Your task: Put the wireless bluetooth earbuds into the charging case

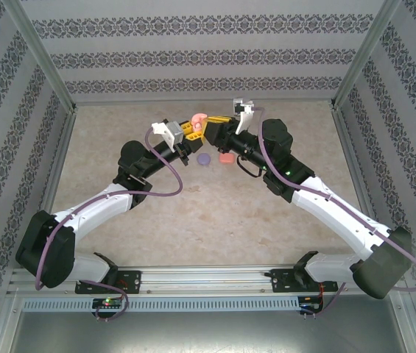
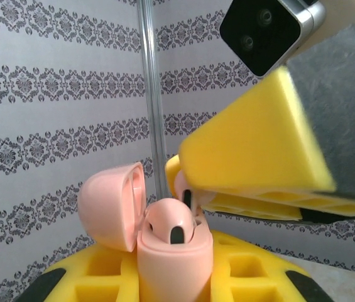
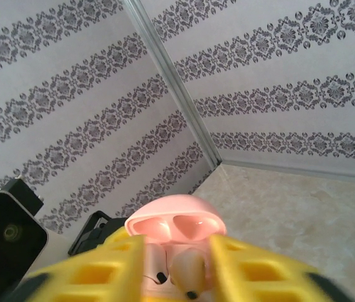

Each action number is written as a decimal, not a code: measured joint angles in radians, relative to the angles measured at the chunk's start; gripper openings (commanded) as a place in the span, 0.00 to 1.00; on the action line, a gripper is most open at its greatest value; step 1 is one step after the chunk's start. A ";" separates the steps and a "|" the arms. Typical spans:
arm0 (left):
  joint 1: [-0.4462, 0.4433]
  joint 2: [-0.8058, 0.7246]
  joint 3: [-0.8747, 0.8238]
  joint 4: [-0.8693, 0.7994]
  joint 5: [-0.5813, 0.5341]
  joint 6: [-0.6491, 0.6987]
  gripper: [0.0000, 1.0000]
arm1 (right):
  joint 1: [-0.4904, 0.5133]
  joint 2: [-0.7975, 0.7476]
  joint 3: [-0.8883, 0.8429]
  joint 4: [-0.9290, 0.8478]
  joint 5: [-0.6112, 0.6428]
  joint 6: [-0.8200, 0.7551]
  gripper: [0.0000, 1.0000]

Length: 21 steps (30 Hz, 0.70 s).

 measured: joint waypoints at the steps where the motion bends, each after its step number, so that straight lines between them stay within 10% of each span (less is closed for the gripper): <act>1: 0.000 0.000 0.000 0.000 0.000 0.000 0.00 | 0.000 0.000 0.001 -0.004 0.000 -0.003 0.62; 8: -0.003 0.000 0.019 0.002 0.000 0.000 0.00 | -0.079 -0.037 -0.013 -0.046 0.000 0.041 0.79; 21: -0.013 0.000 0.019 0.002 0.001 0.001 0.00 | -0.123 -0.163 -0.045 -0.055 -0.001 0.080 0.81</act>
